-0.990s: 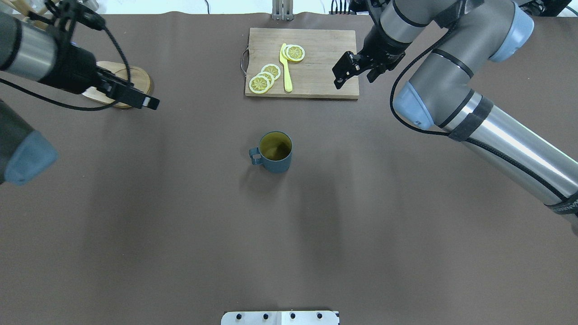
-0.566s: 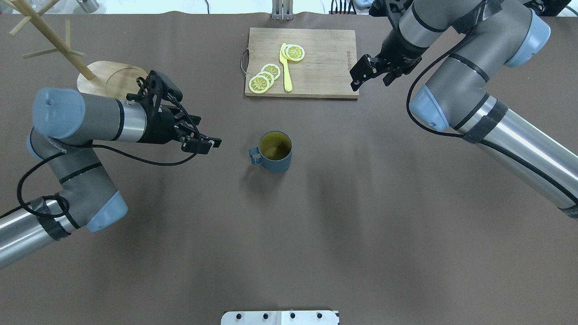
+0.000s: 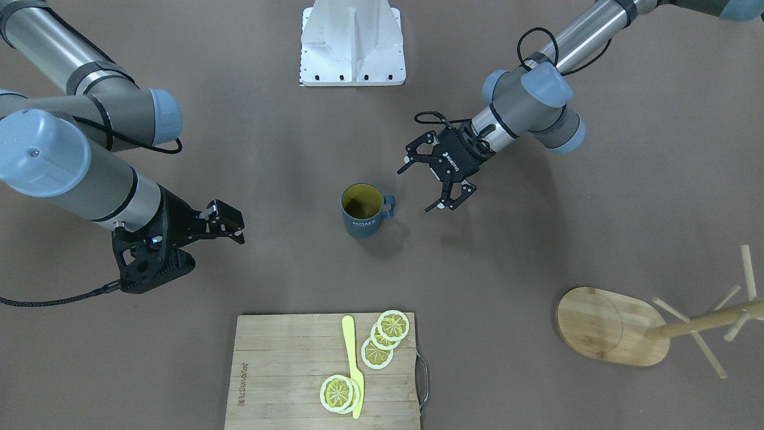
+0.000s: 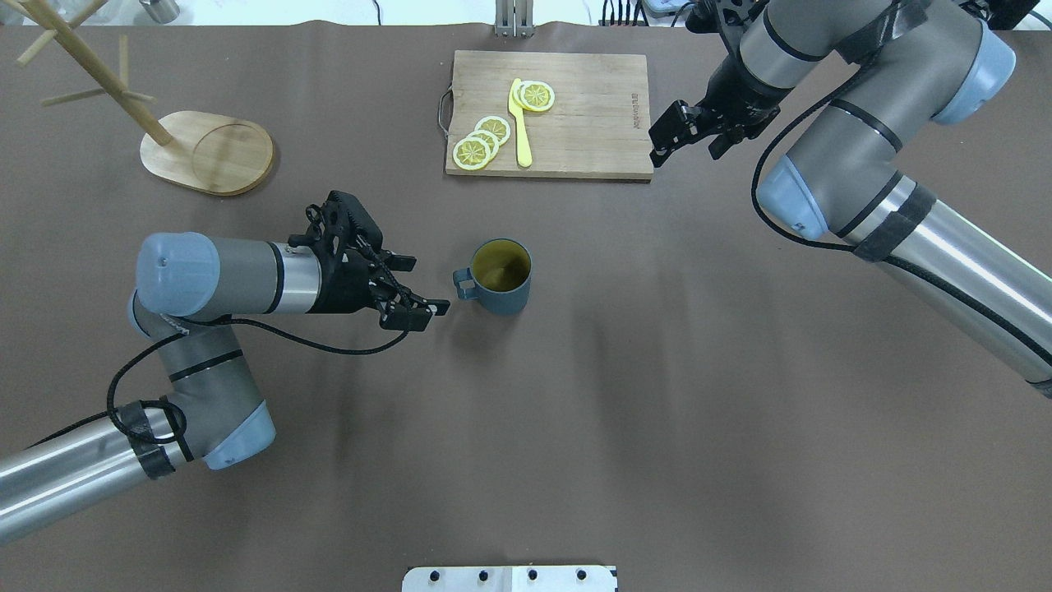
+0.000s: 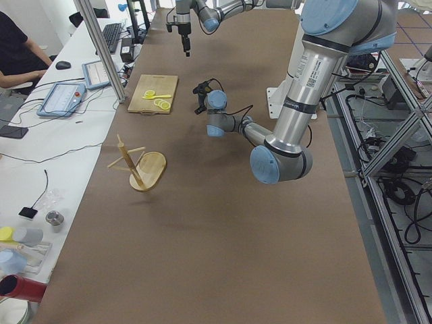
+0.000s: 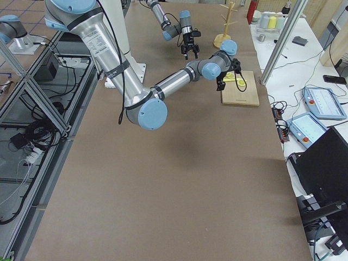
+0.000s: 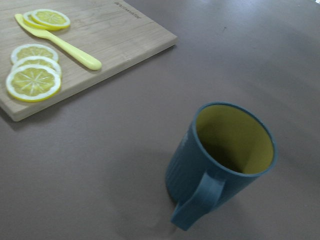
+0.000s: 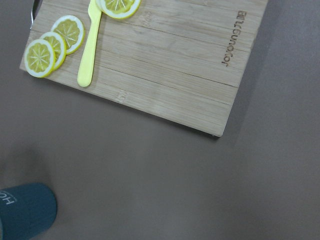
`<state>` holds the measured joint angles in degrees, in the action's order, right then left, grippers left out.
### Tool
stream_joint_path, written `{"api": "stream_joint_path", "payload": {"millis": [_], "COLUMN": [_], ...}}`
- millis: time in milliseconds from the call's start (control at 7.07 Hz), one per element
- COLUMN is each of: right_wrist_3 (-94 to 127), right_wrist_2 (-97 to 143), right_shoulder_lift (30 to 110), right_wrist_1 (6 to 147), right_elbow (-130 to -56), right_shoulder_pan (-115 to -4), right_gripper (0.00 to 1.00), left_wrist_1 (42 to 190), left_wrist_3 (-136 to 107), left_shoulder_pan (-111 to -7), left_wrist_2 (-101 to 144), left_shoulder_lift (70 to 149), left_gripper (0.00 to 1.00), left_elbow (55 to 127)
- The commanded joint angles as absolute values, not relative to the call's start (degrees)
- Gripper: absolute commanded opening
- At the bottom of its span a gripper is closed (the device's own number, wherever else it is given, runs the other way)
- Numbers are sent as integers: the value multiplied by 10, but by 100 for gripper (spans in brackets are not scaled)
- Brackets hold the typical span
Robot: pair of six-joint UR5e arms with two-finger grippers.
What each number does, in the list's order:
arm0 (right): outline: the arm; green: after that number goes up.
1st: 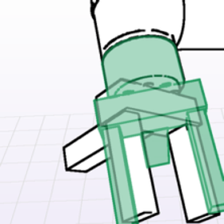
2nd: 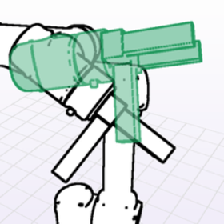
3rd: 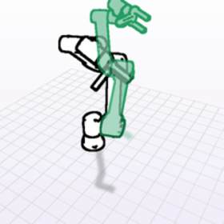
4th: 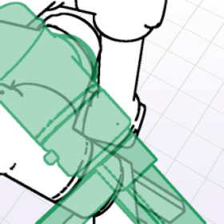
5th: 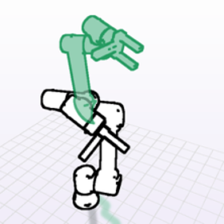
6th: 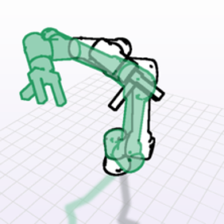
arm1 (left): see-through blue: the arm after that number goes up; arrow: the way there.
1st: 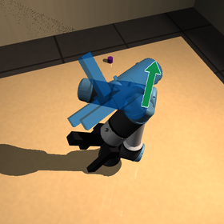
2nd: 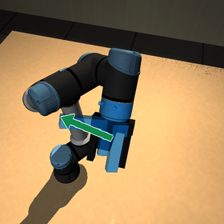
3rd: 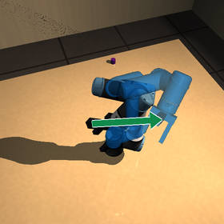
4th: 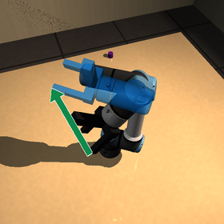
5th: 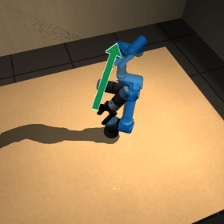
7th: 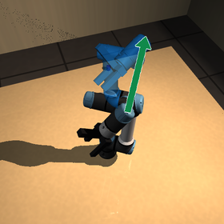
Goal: Hang cup on storage rack
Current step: 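Close the left gripper on the blue mug's handle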
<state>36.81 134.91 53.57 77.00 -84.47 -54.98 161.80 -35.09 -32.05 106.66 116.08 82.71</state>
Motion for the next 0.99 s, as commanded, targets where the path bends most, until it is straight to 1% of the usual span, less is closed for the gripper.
{"api": "stream_joint_path", "payload": {"millis": [0, 283, 424, 566, 707, 848], "right_wrist_3": [368, 369, 369, 370, 373, 378], "right_wrist_2": [1349, 1348, 1347, 1347, 1348, 1348], "right_shoulder_lift": [535, 535, 535, 534, 534, 533], "right_wrist_1": [768, 769, 769, 769, 768, 768], "right_elbow": [-845, -844, -844, -844, -844, -845], "right_shoulder_pan": [-550, -550, -550, -550, -550, -550], "right_gripper": [100, 100, 100, 100, 100, 100], "left_wrist_1": [1629, 1685, 1686, 1686, 1685, 1684], "left_wrist_3": [-350, -349, -349, -350, -350, -350], "left_shoulder_pan": [-300, -299, -299, -299, -299, -298], "left_wrist_2": [1021, 1020, 1013, 1008, 1007, 1007], "left_shoulder_lift": [1191, 1195, 1196, 1199, 1206, 1208], "left_gripper": [98, 97, 97, 86, 72, 52], "left_elbow": [804, 767, 765, 763, 761, 759]}}
